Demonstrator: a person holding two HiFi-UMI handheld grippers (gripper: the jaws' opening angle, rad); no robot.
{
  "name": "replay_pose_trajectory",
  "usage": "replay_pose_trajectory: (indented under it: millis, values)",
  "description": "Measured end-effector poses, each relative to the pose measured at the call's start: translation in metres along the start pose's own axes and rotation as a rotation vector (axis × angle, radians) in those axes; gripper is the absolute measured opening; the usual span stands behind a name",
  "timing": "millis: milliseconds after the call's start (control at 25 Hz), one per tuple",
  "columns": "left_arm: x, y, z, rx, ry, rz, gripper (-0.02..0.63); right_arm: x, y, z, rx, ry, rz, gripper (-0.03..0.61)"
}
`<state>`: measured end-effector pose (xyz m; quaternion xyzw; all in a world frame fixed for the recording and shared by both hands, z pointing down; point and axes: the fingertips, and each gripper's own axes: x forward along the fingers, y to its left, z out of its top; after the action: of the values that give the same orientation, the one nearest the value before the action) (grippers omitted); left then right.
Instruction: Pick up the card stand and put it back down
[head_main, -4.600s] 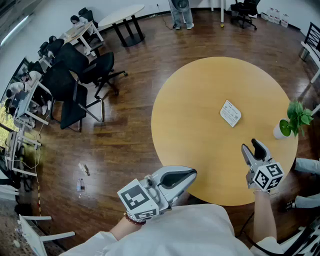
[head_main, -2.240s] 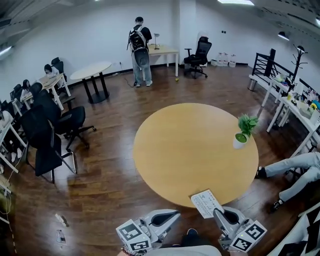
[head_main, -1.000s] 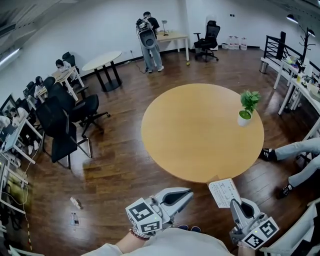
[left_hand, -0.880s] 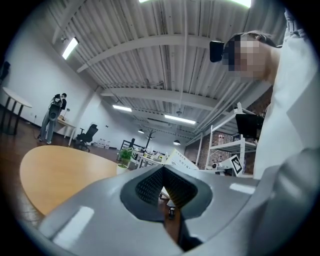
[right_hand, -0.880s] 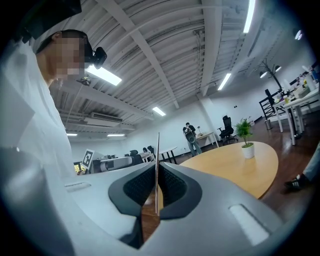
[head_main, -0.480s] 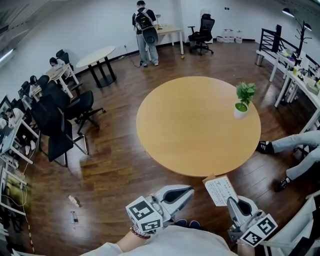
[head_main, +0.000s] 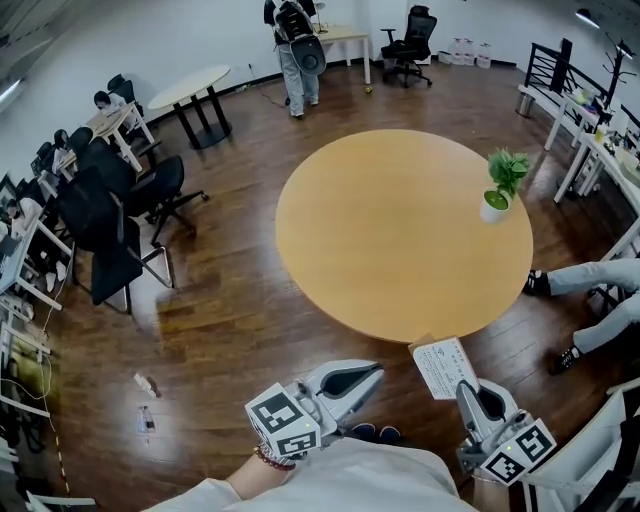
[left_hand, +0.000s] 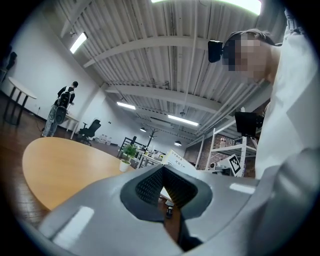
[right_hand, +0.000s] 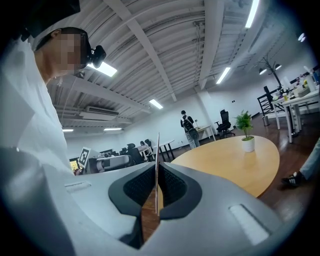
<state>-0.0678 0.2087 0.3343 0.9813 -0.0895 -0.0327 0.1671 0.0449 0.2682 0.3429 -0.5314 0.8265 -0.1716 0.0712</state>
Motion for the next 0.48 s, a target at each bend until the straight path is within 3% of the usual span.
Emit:
replay_pose_trajectory:
  millis: [240, 480]
  values:
    - [0.012, 0.048, -0.006, 0.067, 0.067, 0.008, 0.002, 0.054, -0.036, -0.008, 0.022, 0.012, -0.010, 0.021]
    - [0.073, 0.071, 0.018, 0.023, 0.062, -0.033, 0.002, 0.086, -0.115, 0.028, 0.039, 0.041, -0.057, 0.021]
